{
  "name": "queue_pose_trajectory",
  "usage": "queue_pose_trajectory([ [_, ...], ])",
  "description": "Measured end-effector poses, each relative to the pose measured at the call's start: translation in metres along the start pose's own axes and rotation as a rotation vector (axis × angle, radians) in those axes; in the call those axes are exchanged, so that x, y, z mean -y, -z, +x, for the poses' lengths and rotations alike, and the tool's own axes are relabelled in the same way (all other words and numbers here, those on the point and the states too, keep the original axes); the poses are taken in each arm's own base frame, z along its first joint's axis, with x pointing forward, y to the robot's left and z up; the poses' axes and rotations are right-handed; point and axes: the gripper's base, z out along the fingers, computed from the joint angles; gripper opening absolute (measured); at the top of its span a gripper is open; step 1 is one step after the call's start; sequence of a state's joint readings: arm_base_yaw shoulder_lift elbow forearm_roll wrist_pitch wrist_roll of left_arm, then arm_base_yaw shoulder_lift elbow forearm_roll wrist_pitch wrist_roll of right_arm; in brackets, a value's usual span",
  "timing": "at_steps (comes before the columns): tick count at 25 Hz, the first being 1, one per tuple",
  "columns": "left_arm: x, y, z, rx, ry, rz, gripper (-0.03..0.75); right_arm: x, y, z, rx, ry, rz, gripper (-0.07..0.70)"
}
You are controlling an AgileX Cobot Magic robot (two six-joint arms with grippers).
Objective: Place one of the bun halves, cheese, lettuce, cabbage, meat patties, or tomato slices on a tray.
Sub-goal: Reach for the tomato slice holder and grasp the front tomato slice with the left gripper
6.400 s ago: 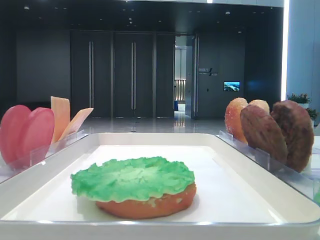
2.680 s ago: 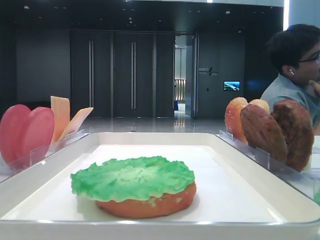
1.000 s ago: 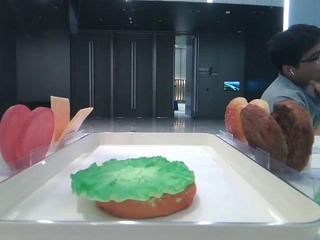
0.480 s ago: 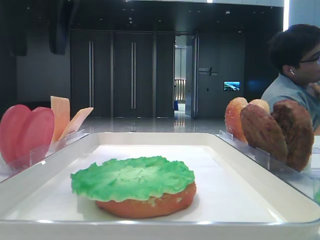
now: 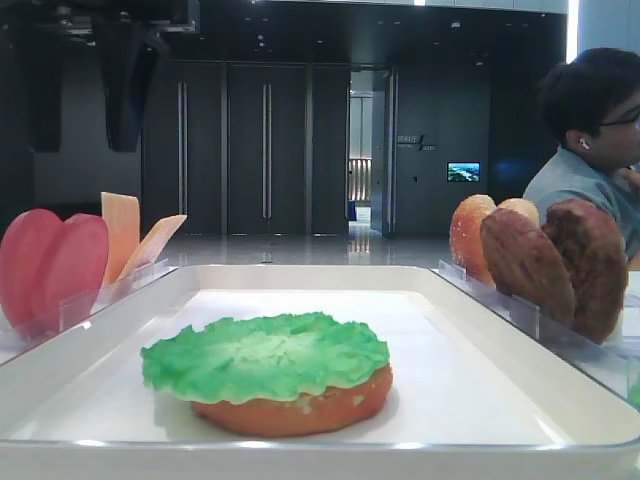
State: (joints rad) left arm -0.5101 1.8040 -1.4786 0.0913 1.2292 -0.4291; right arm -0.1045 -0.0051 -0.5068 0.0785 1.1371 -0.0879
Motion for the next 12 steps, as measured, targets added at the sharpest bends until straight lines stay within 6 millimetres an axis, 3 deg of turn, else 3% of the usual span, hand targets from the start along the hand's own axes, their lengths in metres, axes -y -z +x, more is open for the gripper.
queue_pose_trajectory([
  [12,0.003,-0.017,-0.004,-0.034,-0.006,-0.022,0.452,0.000,0.000,0.000,0.000,0.000,0.000,0.487],
])
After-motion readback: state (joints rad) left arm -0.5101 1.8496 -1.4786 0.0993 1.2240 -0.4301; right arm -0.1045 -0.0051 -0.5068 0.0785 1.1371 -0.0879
